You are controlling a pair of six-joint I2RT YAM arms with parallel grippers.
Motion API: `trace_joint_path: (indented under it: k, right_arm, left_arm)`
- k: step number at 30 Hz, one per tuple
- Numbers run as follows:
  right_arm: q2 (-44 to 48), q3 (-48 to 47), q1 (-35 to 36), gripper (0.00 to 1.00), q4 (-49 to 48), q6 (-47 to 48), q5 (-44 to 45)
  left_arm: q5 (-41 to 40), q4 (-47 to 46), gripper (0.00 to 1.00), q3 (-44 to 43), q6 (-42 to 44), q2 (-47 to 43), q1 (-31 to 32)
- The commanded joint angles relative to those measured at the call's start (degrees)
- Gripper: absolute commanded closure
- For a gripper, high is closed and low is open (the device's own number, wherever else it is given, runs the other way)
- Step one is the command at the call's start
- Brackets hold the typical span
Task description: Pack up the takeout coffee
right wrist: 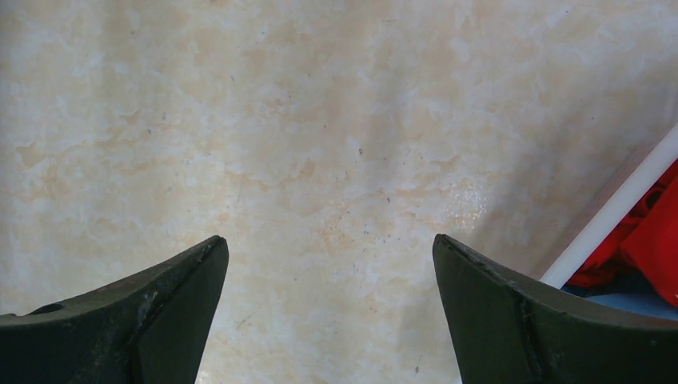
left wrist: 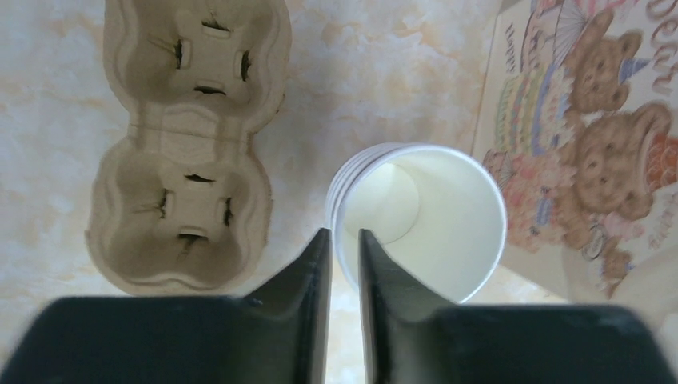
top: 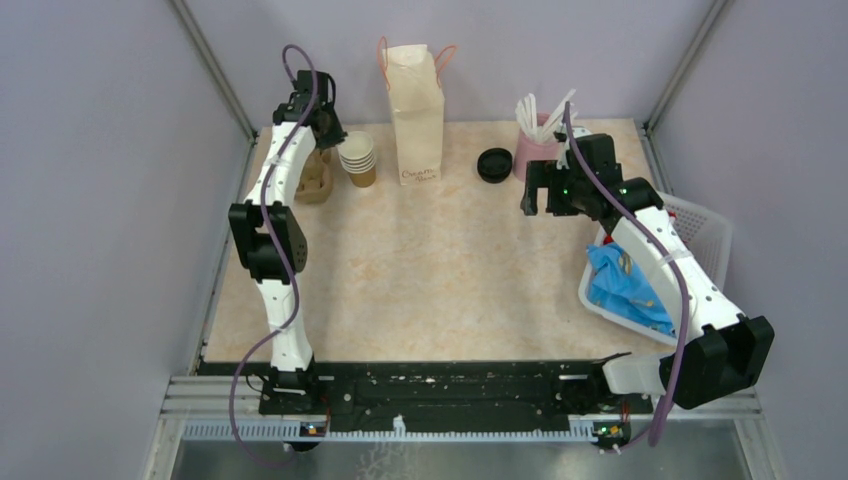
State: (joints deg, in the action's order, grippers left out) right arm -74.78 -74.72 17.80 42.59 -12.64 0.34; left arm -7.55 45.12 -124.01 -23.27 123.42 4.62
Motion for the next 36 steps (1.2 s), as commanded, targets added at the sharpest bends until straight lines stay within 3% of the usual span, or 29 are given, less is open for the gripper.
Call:
trace_joint_path:
  k: [1, 6, 22, 29, 36]
  right_arm:
    - [1.1, -0.5, -0.4, 0.02, -2.2, 0.7, -0.2]
    - [1.3, -0.4, -0.4, 0.02, -2.1, 0.7, -1.5]
    - [0.9, -0.6, -0.4, 0.02, -2.2, 0.8, -1.5]
    - [0.6, -0.6, -0.4, 0.02, -2.4, 0.8, -1.8]
    - [0.5, -0.7, -0.4, 0.02, -2.4, 0.8, -2.1]
  left_arm:
    - [-0.5, 0.5, 0.64, -1.9, 1.3, 0.0, 0.0]
    - [-0.1, 1.0, 0.61, -2.6, 1.8, 1.9, -0.1]
    - [-0.6, 0.7, 0.87, -3.7, 1.8, 2.7, 0.0]
    - [-0.4, 0.7, 0.76, -4.1, 2.2, 2.6, -0.1]
    - [-0.4, 0.8, 0.79, -4.1, 2.5, 2.3, -0.1]
